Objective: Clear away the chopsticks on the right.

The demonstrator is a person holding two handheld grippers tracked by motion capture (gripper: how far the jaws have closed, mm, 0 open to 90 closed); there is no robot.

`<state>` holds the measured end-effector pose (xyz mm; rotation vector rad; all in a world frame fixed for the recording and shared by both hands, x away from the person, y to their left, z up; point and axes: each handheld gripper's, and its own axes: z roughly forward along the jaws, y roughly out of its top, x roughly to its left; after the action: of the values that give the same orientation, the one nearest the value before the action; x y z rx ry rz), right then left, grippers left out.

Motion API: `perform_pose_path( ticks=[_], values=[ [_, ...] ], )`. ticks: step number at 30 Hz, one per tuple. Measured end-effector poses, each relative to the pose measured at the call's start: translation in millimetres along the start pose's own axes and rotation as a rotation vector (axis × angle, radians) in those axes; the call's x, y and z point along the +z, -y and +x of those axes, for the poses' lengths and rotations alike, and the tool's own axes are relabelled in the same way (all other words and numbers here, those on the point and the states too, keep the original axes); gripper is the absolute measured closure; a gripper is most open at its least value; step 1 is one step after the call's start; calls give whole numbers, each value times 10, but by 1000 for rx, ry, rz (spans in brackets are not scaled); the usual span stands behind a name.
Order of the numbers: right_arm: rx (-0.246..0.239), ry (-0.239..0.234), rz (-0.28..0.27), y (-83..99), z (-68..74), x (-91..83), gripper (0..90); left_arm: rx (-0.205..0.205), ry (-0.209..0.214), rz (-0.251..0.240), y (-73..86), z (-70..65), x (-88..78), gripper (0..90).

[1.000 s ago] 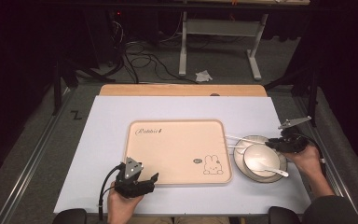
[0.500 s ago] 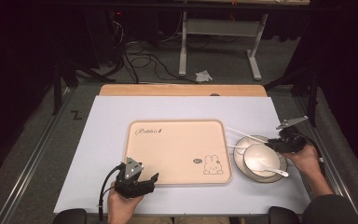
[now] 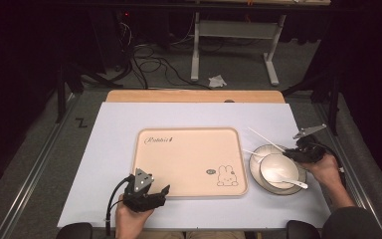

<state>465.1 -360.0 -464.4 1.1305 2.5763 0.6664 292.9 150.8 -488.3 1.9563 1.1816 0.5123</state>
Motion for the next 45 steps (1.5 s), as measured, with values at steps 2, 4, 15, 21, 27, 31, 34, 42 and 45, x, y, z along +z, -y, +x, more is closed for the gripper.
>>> perform_pose_path(
  ticks=[2, 4, 15, 21, 27, 31, 34, 42, 45],
  values=[
    [0, 0, -1, 1, -3, 3, 845, 1, 2, 0, -1, -1, 0, 283],
    [2, -1, 0, 0, -2, 3, 846, 0, 2, -3, 0, 0, 1, 283],
    [-13, 19, -27, -7, 32, -61, 854, 5, 10, 1, -9, 2, 9, 285],
    [5, 34, -54, 6, 62, -162, 855, 6, 17, 3, -26, 3, 32, 286],
    [29, 53, -101, 40, 132, -356, 855, 19, 39, 11, -67, -14, 101, 288],
    [36, 61, -112, 58, 174, -425, 855, 25, 56, 13, -96, -16, 134, 290],
    [50, 76, -117, 74, 224, -487, 855, 29, 77, 15, -127, -23, 174, 291],
    [97, 91, -159, 131, 411, -677, 855, 45, 122, 18, -214, -65, 274, 290],
    [113, 91, -184, 164, 538, -799, 855, 60, 120, 19, -237, -76, 323, 293]
  ],
)
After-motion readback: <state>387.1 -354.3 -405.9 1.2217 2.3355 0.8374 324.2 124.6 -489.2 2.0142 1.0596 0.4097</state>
